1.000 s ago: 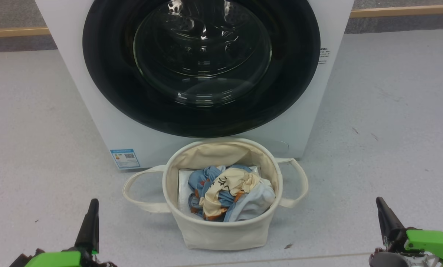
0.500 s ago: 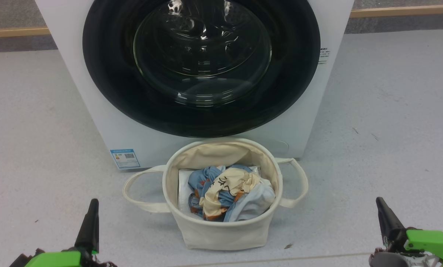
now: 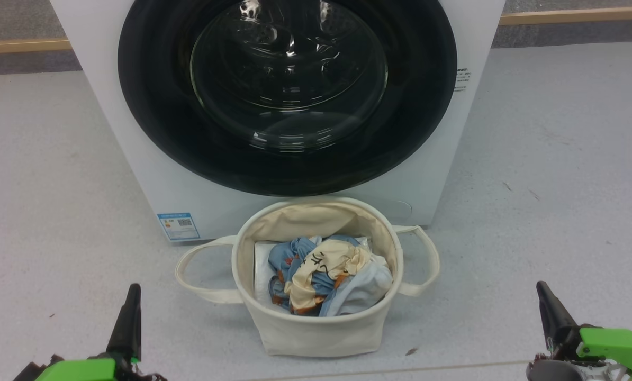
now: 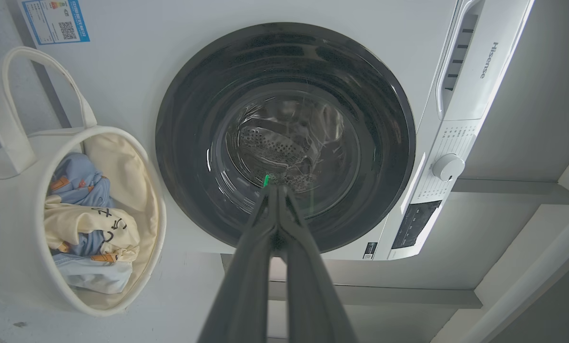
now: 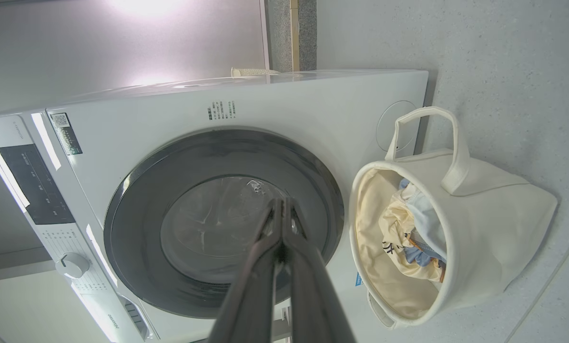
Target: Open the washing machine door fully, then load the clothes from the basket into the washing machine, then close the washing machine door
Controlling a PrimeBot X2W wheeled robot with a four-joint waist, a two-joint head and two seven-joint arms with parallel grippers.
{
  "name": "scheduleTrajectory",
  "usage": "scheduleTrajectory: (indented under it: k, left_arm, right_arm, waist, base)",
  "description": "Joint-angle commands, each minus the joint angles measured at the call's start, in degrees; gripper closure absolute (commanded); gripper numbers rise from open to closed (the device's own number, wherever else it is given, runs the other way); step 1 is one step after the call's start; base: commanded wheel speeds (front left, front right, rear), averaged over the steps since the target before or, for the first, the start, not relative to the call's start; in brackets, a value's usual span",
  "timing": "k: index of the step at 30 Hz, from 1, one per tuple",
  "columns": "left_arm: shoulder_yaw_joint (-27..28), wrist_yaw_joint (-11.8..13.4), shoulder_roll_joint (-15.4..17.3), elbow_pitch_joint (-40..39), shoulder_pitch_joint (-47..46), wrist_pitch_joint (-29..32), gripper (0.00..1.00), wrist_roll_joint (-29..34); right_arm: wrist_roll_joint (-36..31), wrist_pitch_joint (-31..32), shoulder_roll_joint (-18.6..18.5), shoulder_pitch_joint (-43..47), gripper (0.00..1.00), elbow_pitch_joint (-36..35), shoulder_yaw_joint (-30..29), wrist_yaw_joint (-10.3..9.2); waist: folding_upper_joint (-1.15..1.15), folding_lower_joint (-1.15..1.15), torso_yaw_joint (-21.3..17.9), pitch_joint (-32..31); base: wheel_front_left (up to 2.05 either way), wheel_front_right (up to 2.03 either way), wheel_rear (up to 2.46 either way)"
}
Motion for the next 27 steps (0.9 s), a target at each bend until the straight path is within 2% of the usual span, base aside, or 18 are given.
scheduleTrajectory:
  k: [1, 22, 23, 27]
  left_arm:
    - [1.98, -0.40, 0.33, -1.52, -2.48, 0.48, 1.00, 0.71]
    - [1.99, -0.40, 0.32, -1.52, -2.48, 0.49, 1.00, 0.72]
    - [0.00, 0.03, -0.02, 0.04, -0.01, -0.03, 0.00, 0.50]
    - [-0.24, 0.08, -0.21, 2.46, 0.75, -0.30, 0.00, 0.50]
  right_arm:
    - [-0.23, 0.53, -0.28, -2.86, 1.00, -1.77, 1.08, 0.91]
    - [-0.24, 0.53, -0.28, -2.86, 1.00, -1.77, 1.07, 0.91]
    - [-0.03, -0.04, 0.01, -0.01, 0.00, 0.05, 0.01, -0.01]
    - [-0.27, -0.27, 0.32, 0.67, 0.00, 2.44, 0.16, -0.03]
  waist:
    - [0.00, 0.00, 0.00, 0.00]
    - [0.00, 0.00, 0.00, 0.00]
    - [0.00, 0.00, 0.00, 0.00]
    - [0.00, 0.00, 0.00, 0.04]
  base:
    - [0.00, 0.00, 0.00]
    - [0.00, 0.00, 0.00]
    - [0.00, 0.00, 0.00]
    - [0.00, 0.00, 0.00]
